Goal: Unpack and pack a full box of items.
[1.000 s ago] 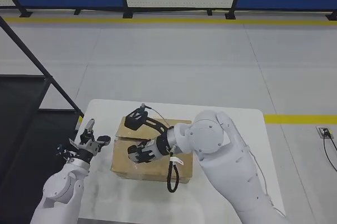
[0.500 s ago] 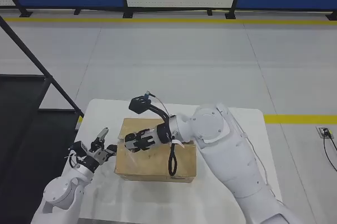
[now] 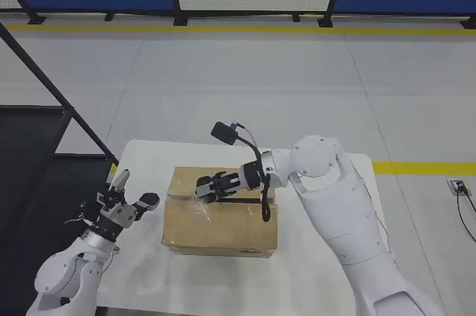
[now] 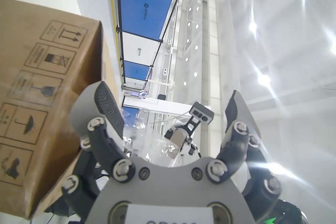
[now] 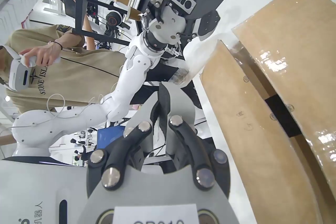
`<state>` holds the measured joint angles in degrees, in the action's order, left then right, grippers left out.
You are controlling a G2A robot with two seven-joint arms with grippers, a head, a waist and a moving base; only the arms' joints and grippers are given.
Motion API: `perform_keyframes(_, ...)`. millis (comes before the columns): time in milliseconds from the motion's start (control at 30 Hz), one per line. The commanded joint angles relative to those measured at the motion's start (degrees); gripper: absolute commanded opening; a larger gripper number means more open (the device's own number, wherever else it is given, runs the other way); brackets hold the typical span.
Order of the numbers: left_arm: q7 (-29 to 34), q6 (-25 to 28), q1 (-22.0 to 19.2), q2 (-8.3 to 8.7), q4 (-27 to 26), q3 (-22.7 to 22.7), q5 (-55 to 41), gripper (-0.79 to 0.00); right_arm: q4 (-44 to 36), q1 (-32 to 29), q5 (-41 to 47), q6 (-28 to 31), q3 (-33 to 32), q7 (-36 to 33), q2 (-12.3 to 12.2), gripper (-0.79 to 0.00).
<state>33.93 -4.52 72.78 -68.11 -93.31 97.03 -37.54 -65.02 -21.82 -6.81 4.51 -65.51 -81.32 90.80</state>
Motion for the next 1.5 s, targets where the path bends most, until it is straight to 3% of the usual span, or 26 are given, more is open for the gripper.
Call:
perform_keyframes(0, 0.6, -0.1, 0.4, 0.07, -1.0, -0.3, 0.4, 0.000, 1.8, 0.7, 0.4, -0.4, 0.2, 0.1, -0.1, -0.785)
perform_keyframes(267, -1.8, 0.2, -0.5, -0.08, -1.8, -3.0, 1.5, 0.000, 7.3, 3.3, 0.6, -3.3, 1.7, 1.2, -0.3, -0.785)
perform_keyframes(533, -8.3, 2.6, -4.2, -0.59, 1.5, -7.5, 6.0, 0.000, 10.8, 4.9, 2.4, -4.2, 2.6, -0.1, -0.6, -0.785)
perform_keyframes(700, -8.5, 2.6, -6.0, -0.69, 3.4, -9.1, 7.5, 0.000, 11.1, 5.2, 2.5, -5.4, 3.4, -1.7, -0.9, -0.785)
perform_keyframes(1167, -8.3, 4.8, -5.8, -0.77, 3.3, -8.3, 4.5, 0.000, 15.0, 7.4, 2.2, -5.6, 5.0, 2.3, -1.3, -0.785)
perform_keyframes(1467, -6.8, 3.0, -4.9, -0.52, 2.4, -8.4, 5.3, 0.000, 17.9, 8.6, 3.6, -5.8, 6.0, 2.2, -1.4, -0.785)
